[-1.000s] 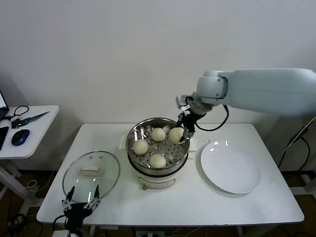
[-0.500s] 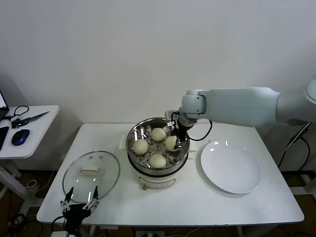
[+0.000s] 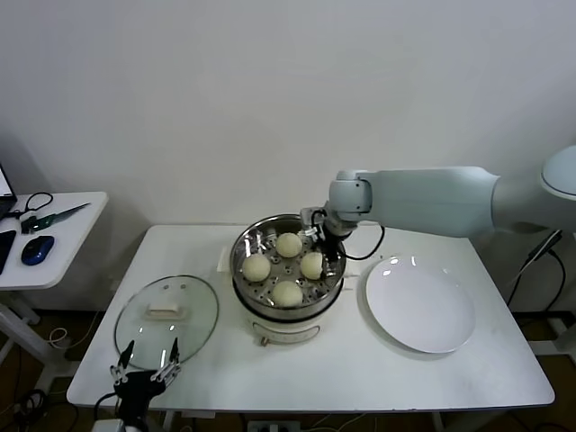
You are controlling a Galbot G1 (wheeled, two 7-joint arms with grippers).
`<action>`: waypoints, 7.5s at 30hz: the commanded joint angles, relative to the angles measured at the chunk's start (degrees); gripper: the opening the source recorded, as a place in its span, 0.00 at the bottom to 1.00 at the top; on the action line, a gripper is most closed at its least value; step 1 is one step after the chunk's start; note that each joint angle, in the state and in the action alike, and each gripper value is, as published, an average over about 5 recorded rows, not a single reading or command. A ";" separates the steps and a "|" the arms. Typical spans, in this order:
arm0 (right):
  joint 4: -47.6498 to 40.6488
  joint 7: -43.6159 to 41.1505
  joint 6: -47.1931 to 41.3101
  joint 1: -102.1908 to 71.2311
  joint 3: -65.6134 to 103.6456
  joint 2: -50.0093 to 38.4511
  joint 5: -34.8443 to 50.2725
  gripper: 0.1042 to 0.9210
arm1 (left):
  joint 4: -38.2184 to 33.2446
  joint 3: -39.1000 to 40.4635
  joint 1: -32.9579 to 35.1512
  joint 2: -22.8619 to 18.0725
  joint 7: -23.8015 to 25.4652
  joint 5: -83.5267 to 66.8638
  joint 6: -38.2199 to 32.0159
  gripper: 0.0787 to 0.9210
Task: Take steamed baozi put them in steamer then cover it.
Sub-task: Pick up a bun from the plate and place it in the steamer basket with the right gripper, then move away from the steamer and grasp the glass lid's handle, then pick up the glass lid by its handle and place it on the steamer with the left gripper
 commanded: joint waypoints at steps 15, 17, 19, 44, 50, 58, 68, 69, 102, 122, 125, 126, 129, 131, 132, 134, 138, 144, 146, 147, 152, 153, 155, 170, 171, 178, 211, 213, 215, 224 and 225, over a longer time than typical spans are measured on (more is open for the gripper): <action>11.17 33.84 4.94 -11.91 37.06 -35.80 7.78 0.88 | 1.33 -0.84 -2.82 2.19 -0.19 6.33 -2.24 0.88; 13.71 37.19 4.64 -23.51 49.32 -40.90 7.61 0.88 | 1.74 -0.74 -3.46 2.87 -0.13 7.12 -2.63 0.88; 16.24 39.29 5.11 -38.88 64.92 -45.24 7.08 0.88 | 1.85 -0.65 -3.97 3.56 0.01 7.39 -2.82 0.88; 20.36 34.34 35.02 -134.45 142.43 -9.16 -14.68 0.88 | 5.67 -1.35 -6.28 8.89 -12.90 35.88 -3.08 0.88; 18.47 34.47 38.03 -136.61 139.46 -4.09 -15.39 0.88 | 8.57 -1.85 -5.22 13.02 -18.77 54.21 -4.76 0.88; 19.22 34.52 40.47 -137.27 137.86 -1.06 -14.97 0.88 | 19.69 0.46 -7.39 16.05 -27.93 75.58 -4.11 0.88; 21.37 34.82 40.10 -137.53 137.23 1.54 -16.47 0.88 | 31.85 2.64 -14.18 17.21 -30.11 85.33 -6.29 0.88; 21.42 34.85 40.13 -137.60 137.20 1.68 -16.55 0.88 | 32.57 2.89 -14.72 17.21 -29.71 84.82 -6.51 0.88; 23.87 35.00 40.24 -139.10 137.87 4.00 -17.75 0.88 | 45.84 8.25 -30.95 17.80 -23.56 77.60 -5.39 0.80; 25.45 35.17 39.52 -138.78 137.67 4.07 -17.86 0.88 | 47.76 8.41 -30.78 16.57 -24.06 77.65 -4.86 0.14; 25.64 35.17 39.51 -138.82 137.68 4.13 -17.83 0.88 | 46.40 8.31 -30.27 16.66 -23.90 76.96 -4.54 0.08; 25.69 35.18 39.51 -138.84 137.68 4.16 -17.83 0.88 | 45.46 8.29 -29.95 16.76 -23.67 76.36 -4.40 0.08; 25.82 35.26 39.36 -138.87 137.69 4.21 -17.90 0.88 | 40.52 8.28 -28.54 17.35 -21.85 73.05 -3.53 0.08; 25.99 35.38 39.14 -138.91 137.73 4.22 -18.10 0.88 | 35.82 8.12 -27.50 17.93 -20.06 70.06 -2.63 0.08; 26.10 35.54 38.96 -138.94 137.77 4.22 -18.34 0.88 | 33.30 7.98 -27.04 18.33 -19.10 68.31 -2.10 0.08; 26.36 36.03 38.48 -139.00 137.90 4.20 -19.02 0.88 | 28.88 7.50 -26.34 19.48 -17.50 64.72 -1.04 0.08; 26.73 37.81 37.06 -138.90 138.24 4.23 -20.84 0.88 | 22.01 6.02 -25.52 22.84 -14.45 56.42 1.87 0.08; 26.80 39.24 36.18 -138.12 138.08 4.35 -22.01 0.88 | 10.96 4.13 -24.67 30.01 -6.42 47.45 9.93 0.08; 26.87 39.36 35.97 -137.75 137.86 4.40 -22.17 0.88 | 7.24 4.36 -24.91 32.18 -3.71 47.32 13.19 0.08; 26.93 39.42 35.76 -137.57 137.75 4.45 -22.37 0.88 | 5.14 4.91 -25.20 33.18 -2.12 47.86 15.26 0.08; 27.79 39.59 33.55 -137.07 137.33 4.64 -25.23 0.88 | -2.75 12.88 -29.88 34.72 4.91 56.22 24.78 0.08; 27.98 39.58 33.12 -137.03 137.27 4.64 -25.95 0.88 | -3.76 15.78 -31.60 34.28 6.57 58.72 26.89 0.08; 28.24 39.54 32.38 -136.90 137.20 4.62 -27.30 0.88 | -4.87 21.59 -35.15 33.05 9.70 63.05 30.58 0.08; 27.26 40.41 31.90 -135.41 136.96 4.46 -27.79 0.88 | 2.73 46.17 -51.88 13.07 24.96 90.47 40.21 0.08; 27.27 40.45 31.92 -135.40 136.94 4.44 -27.56 0.88 | 3.38 46.61 -52.02 12.10 24.84 90.93 40.23 0.08; 27.35 40.54 32.31 -135.44 136.91 4.22 -26.75 0.88 | 8.04 49.71 -52.41 7.62 23.17 91.68 40.61 0.08; 28.17 40.38 34.75 -137.14 137.82 4.38 -25.39 0.88 | 20.20 47.35 -48.79 4.72 13.76 89.09 38.04 0.08; 28.39 40.31 34.78 -137.19 137.81 4.44 -25.44 0.88 | 20.48 47.26 -48.94 4.66 13.33 88.92 37.87 0.08; 28.56 40.26 34.82 -137.17 137.79 4.48 -25.54 0.88 | 20.71 47.17 -49.04 4.60 13.06 88.77 37.74 0.08; 28.80 40.12 35.54 -136.75 137.63 5.09 -27.01 0.88 | 21.50 46.93 -49.09 4.50 11.75 87.56 36.66 0.12; 28.85 40.12 35.57 -136.76 137.61 5.16 -27.07 0.88 | 21.76 46.88 -49.02 4.52 11.56 87.80 36.41 0.15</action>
